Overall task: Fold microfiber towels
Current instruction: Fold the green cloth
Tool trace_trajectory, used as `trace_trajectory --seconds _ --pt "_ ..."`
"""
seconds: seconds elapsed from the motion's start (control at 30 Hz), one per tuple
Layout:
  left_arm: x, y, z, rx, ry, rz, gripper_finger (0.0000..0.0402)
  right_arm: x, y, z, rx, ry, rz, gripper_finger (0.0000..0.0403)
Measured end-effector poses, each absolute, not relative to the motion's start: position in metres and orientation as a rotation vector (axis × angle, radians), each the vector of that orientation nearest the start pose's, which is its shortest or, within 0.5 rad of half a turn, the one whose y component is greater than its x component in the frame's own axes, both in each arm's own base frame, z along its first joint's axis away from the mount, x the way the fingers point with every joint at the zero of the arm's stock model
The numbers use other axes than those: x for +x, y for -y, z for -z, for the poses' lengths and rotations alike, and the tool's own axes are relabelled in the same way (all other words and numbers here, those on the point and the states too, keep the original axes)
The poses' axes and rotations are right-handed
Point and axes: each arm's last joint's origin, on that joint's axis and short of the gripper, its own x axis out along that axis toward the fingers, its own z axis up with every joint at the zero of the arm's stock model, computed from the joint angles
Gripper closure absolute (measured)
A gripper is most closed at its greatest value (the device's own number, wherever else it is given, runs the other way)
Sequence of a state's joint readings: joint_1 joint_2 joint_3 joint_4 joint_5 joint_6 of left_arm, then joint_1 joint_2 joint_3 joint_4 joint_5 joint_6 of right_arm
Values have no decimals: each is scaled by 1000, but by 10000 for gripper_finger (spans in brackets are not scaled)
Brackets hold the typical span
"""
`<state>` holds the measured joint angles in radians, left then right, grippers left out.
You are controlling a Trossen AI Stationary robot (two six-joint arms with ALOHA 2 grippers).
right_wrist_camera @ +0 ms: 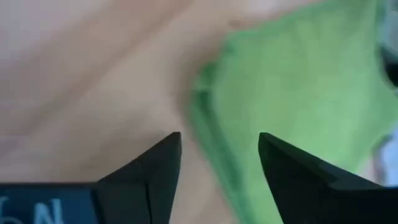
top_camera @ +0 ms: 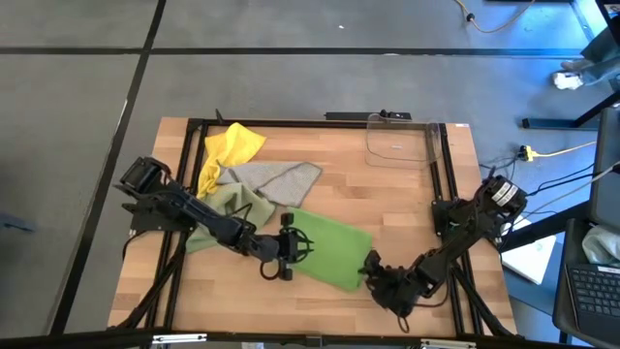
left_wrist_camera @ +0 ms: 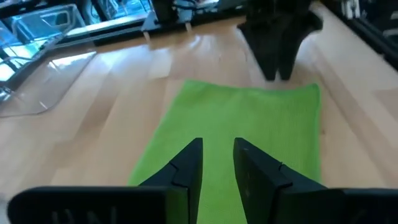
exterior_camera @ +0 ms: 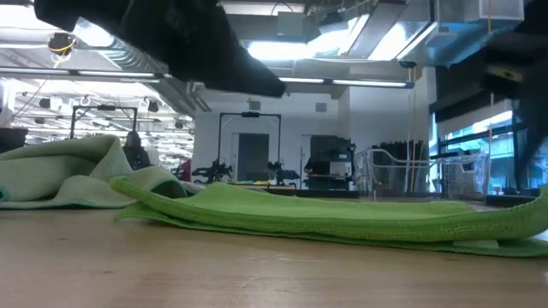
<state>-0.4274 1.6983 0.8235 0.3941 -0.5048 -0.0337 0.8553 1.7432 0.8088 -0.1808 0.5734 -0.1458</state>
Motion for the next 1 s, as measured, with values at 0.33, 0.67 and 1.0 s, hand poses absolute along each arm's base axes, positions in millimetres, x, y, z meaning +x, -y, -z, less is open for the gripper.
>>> trace_trajectory --seconds 0.33,0.67,1.0 --pt "319 129 -162 173 -431 -89 318 209 -233 -132 -713 -785 -251 186" --pt "319 131 -164 160 -410 -86 318 224 -234 -102 -737 -798 -213 186" --pt "319 132 -164 165 -410 -84 318 228 -230 -100 -716 -827 -234 267"
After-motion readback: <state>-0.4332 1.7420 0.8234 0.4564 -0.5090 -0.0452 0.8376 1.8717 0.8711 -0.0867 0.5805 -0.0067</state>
